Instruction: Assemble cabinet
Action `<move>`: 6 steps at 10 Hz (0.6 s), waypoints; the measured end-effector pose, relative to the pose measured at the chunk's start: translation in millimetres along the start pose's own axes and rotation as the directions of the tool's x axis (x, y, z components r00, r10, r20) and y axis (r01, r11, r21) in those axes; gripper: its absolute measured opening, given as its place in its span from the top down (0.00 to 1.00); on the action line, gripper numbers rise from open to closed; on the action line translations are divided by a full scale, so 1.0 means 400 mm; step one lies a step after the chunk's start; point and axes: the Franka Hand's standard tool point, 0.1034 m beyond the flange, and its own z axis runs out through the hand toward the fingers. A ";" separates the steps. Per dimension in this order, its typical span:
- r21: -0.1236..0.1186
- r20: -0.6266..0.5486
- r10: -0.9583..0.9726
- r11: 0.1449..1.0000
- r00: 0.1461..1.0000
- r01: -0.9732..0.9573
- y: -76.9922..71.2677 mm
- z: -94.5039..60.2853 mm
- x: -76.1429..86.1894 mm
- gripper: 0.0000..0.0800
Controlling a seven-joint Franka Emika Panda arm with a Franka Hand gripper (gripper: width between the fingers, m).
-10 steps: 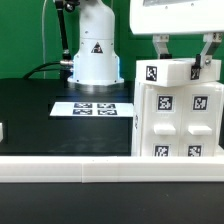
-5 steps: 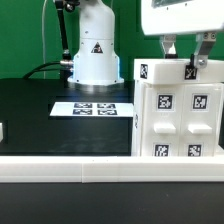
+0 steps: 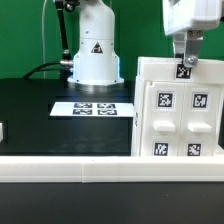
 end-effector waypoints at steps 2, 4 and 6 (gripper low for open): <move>-0.003 0.023 0.071 0.997 0.997 -0.071 0.002 -0.004 -0.012 0.30; -0.010 0.042 0.095 0.995 0.995 -0.095 0.004 -0.002 -0.023 0.16; -0.010 0.045 0.061 0.998 0.997 -0.061 0.007 -0.001 -0.028 0.05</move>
Offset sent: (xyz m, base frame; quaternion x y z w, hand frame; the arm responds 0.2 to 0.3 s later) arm 0.0000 0.0000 0.0000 0.0000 0.0000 0.1296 0.9916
